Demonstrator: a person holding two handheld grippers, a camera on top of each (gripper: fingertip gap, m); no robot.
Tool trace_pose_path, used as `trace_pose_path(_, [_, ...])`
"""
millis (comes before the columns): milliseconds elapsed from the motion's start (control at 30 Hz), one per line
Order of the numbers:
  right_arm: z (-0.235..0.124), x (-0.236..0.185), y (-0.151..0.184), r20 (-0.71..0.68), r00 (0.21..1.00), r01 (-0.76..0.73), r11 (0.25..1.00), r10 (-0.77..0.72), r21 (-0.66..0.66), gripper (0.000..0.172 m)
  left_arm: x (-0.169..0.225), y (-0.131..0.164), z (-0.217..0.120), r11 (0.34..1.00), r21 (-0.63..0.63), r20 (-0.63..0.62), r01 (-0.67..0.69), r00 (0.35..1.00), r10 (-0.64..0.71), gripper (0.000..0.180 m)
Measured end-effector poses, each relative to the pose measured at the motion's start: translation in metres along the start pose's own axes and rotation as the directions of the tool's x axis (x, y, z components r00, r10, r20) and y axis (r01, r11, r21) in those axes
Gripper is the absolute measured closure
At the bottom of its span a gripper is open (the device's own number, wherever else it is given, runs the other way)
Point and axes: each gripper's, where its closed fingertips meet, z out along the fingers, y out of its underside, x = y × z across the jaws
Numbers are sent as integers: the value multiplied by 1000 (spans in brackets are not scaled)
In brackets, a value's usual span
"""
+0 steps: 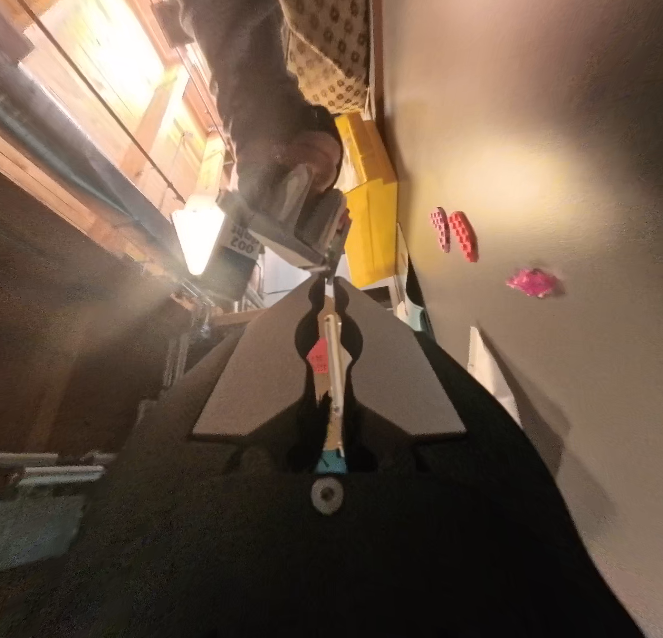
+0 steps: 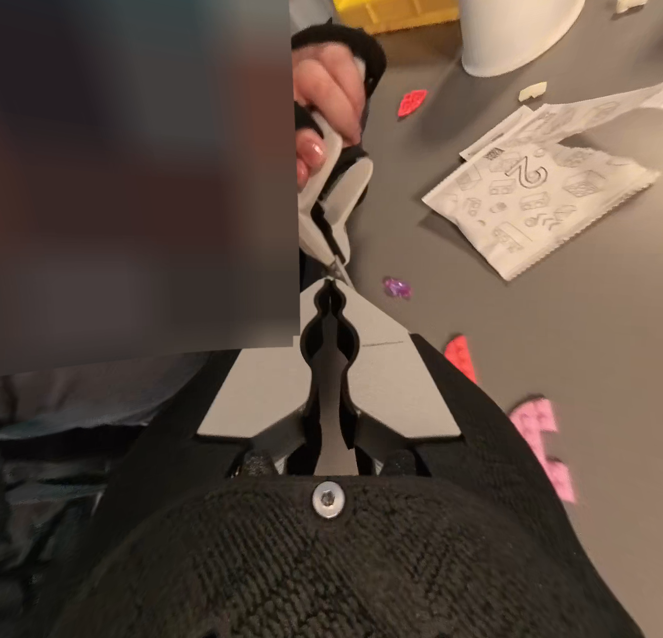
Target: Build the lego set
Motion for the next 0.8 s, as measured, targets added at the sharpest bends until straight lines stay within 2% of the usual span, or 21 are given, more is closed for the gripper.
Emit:
trace_pose_path(33, [-6,5,4,-14,1000,19,1000,-20,-11,172,2,4,7,999,-13,-14,53,999,-53,177])
trace_pose_path(133, [-31,27,4,-79,997,33,997,-27,71,172,6,15,26,961,-57,-64,270,960,-273,178])
trace_pose_path(167, [-40,31,-2,-73,997,14,990,-4,141,166,2,19,31,964,-61,-44,258,964,-261,178])
trace_pose_path(200, [-49,34,-6,-55,998,-7,979,18,202,152,-2,23,37,977,-64,-20,205,978,-207,178])
trace_pose_path(233, [-55,37,-6,-40,999,-20,973,30,229,149,-3,24,42,985,-60,-13,164,986,-165,178])
trace_pose_path(333, [-64,49,4,-44,998,-32,975,42,218,145,-4,20,56,992,-8,-18,126,992,-126,178])
trace_pose_path(433, [-66,46,11,32,998,-55,982,50,181,148,0,22,68,998,15,-30,60,998,-60,178])
trace_pose_path(567, [-71,54,22,30,999,-19,992,16,124,165,9,28,79,999,15,-54,45,998,-44,178])
trace_pose_path(667, [-76,69,24,-51,998,41,991,-35,127,168,23,42,88,975,-57,-109,213,970,-218,175])
trace_pose_path(800, [-82,100,35,-227,971,94,993,-74,77,169,34,68,93,866,-215,-128,451,866,-483,167])
